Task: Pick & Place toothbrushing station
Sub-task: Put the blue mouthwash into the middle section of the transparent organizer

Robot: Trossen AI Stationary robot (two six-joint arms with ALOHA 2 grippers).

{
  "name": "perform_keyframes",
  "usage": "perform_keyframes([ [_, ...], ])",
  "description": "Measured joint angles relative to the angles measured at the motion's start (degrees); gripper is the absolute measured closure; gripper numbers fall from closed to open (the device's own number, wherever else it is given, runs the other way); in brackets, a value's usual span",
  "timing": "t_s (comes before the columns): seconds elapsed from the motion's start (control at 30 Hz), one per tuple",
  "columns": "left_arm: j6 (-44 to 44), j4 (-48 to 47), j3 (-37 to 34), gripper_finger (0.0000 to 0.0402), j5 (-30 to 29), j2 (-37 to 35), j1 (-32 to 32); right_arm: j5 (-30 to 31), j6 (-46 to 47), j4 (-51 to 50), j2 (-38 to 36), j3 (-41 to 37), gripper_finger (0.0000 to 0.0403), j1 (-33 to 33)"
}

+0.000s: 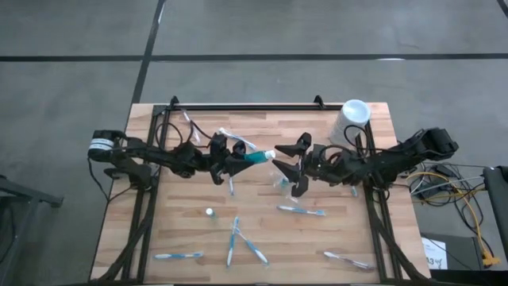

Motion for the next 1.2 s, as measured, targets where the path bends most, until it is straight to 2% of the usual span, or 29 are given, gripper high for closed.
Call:
perform_keyframes([
  [0.33,-0.18,-0.29,0.83,0.0309,1.23,0.0,0.0,0.28,-0.25,-0.44,7.22,4.15,0.0179,-1.25],
  [0.47,-0.37,-0.39,0.71,0.0309,1.38,0.0,-0.02,0.47,-3.59,-0.13,8.42,6.42,0.0179,-1.44],
  [0.7,-0.48,-0.46,0.65,0.0309,1.86,0.0,-0.02,0.56,-6.0,-2.41,6.8,7.64,0.0179,-1.46],
  [0.93,-0.48,-0.41,0.62,0.0309,1.87,0.0,0.0,0.42,-5.77,-4.11,3.37,5.46,0.0181,-1.16],
  [1.2,-0.31,-0.51,0.69,0.0309,1.99,0.0,0.0,0.4,-5.74,-6.48,0.76,5.07,0.0214,-0.9],
])
